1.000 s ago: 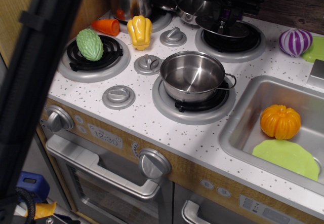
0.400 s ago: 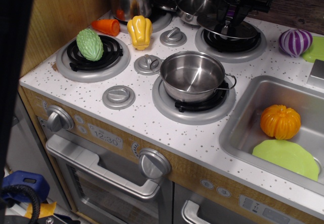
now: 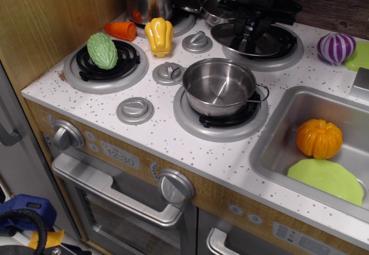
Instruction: Put lid on pot or pan
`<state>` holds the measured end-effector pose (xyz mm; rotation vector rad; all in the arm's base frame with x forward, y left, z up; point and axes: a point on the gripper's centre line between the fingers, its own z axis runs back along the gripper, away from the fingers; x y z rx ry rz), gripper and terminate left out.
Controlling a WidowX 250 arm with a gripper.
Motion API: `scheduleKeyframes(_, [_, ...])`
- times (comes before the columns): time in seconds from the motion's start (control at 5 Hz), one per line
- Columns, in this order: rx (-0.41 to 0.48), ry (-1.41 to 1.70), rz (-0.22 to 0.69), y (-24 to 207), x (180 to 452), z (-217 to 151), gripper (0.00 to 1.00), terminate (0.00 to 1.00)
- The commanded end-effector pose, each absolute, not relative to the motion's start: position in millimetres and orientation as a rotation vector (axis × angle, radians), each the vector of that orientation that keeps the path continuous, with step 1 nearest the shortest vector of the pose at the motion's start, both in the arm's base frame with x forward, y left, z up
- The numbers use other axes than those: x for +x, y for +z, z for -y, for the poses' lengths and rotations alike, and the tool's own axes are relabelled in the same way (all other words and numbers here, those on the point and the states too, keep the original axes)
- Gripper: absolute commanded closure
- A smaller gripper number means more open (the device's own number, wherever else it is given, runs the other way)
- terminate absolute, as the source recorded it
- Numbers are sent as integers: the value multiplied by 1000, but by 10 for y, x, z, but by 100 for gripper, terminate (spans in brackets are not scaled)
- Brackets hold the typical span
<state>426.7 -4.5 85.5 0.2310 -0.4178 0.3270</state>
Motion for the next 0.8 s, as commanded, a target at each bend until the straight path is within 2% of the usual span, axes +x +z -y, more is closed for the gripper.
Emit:
scheduleKeyframes(0.0, [208,359,516,1157,4143,136,100,0])
scheduleKeyframes(0.4, [212,392,503,1042,3965,204,100,0])
scheduleKeyframes(0.6, [218,407,498,999,3888,188,100,100])
